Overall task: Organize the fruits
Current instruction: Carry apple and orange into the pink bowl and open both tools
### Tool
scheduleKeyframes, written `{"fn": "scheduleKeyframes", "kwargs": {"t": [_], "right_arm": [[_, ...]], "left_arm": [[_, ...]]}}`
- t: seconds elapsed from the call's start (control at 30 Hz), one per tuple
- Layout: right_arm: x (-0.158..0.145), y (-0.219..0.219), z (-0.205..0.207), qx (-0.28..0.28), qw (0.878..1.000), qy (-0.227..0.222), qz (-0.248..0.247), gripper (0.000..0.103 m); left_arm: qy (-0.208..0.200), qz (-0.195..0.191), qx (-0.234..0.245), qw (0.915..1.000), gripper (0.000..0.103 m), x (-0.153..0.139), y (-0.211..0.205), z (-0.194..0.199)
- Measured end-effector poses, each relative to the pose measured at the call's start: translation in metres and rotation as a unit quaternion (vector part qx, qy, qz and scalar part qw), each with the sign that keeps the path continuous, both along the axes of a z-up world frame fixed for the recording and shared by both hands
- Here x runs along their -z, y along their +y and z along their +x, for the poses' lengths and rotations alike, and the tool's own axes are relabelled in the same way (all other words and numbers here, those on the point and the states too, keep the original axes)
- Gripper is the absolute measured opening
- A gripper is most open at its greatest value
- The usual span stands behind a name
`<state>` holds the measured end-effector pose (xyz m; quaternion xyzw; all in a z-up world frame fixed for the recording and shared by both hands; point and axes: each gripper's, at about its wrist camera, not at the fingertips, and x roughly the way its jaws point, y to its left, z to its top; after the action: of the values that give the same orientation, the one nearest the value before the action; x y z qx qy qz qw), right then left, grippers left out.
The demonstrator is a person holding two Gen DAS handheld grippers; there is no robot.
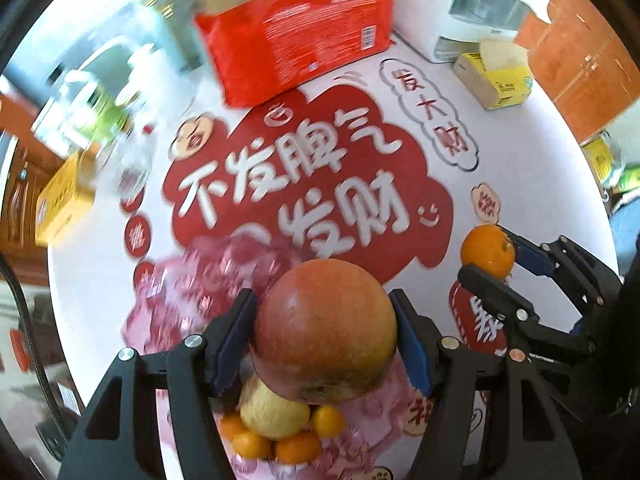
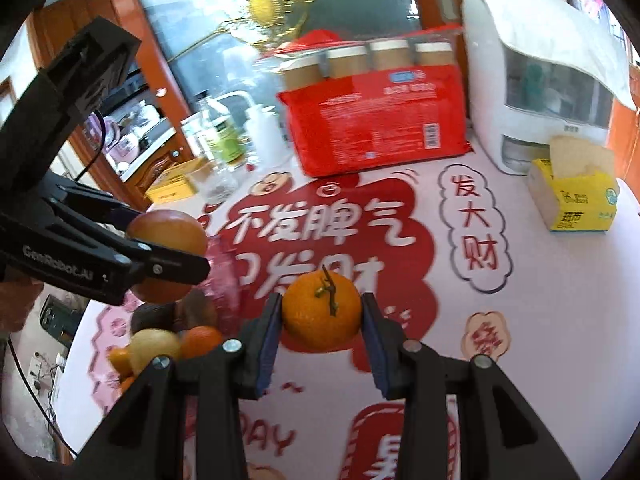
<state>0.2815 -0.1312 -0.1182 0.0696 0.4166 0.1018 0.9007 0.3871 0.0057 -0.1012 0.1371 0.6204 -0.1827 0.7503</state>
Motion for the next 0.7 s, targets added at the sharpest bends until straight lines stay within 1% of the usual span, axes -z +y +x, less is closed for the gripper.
{"fn": "scheduleKeyframes", "kwargs": {"t": [0.2, 0.27, 0.37, 0.47, 0.57, 0.7], "right_arm": [[-0.008, 0.040, -0.024, -0.015, 1.000, 0.001, 0.007, 0.039], [-0.008, 0.054, -0.032, -0.016, 1.000, 0.000, 0.005, 0.039], [-0.007, 0.073, -0.041, -0.010, 1.000, 0.006, 0.006, 0.039], [-0.002, 0.092, -0.045, -0.014, 1.000, 0.018, 0.011, 0.039], [0.002, 0.114, -0.048, -0.020, 0.999, 0.029, -0.007, 0.039], [0.006, 0.137, -0.049, -0.029, 0.999, 0.035, -0.013, 0.039]], "left_arm": [[0.002, 0.014, -0.032, 0.9994, 0.065, 0.010, 0.047, -0.029], [0.003, 0.011, -0.041, 0.9991, 0.065, 0.015, 0.062, -0.038], [0.015, -0.003, -0.059, 0.9981, 0.065, 0.023, 0.085, -0.048], [0.022, -0.011, -0.065, 0.9976, 0.065, 0.029, 0.099, -0.054], [0.024, -0.013, -0.066, 0.9975, 0.065, 0.033, 0.112, -0.056], [0.023, -0.022, -0.063, 0.9975, 0.066, 0.034, 0.124, -0.057]]}}
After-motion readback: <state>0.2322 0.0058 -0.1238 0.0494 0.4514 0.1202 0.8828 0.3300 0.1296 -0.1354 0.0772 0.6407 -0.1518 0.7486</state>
